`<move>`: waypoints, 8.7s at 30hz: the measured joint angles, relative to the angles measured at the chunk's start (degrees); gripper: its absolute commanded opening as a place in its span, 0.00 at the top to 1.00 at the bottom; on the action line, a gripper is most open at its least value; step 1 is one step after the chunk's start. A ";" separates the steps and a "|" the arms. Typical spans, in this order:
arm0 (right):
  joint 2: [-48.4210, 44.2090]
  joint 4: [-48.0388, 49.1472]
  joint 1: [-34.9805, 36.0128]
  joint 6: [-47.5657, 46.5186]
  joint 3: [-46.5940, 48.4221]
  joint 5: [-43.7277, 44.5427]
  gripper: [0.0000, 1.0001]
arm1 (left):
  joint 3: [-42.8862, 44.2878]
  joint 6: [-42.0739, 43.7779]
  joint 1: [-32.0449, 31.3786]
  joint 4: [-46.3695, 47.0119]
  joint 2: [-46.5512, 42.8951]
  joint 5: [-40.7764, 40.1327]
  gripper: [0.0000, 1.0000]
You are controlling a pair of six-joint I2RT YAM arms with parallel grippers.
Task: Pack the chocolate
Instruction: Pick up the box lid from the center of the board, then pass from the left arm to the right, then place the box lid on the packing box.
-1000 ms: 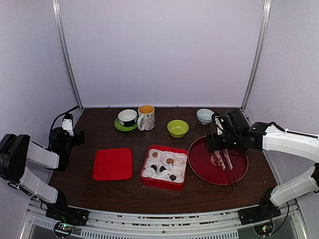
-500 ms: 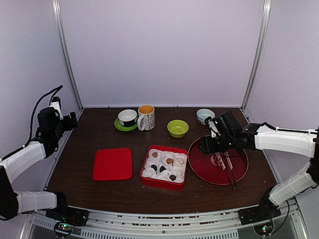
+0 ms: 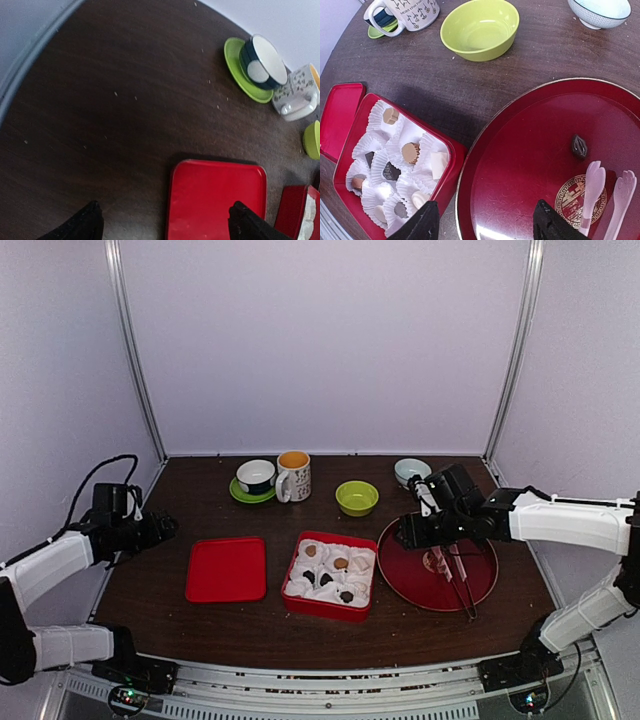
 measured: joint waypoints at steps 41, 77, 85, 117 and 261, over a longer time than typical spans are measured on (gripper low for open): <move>-0.39 -0.17 0.72 2.19 3.41 -1.29 0.35 | 7.21 1.36 -14.12 -15.54 23.37 -6.01 1.00; -16.13 -3.63 1.62 -19.15 17.77 2.40 0.00 | 21.42 9.35 -16.44 -33.31 -2.08 15.93 1.00; -16.24 -0.94 16.46 -36.50 16.70 0.55 0.00 | 27.54 10.93 -21.51 -37.94 0.72 18.40 1.00; -4.96 10.64 40.54 -88.21 10.19 21.70 0.28 | 38.29 11.98 -31.78 -41.42 16.61 18.25 1.00; 3.63 43.67 8.74 35.63 -11.28 -32.39 1.00 | 13.55 -0.59 -33.07 2.16 18.99 19.08 0.25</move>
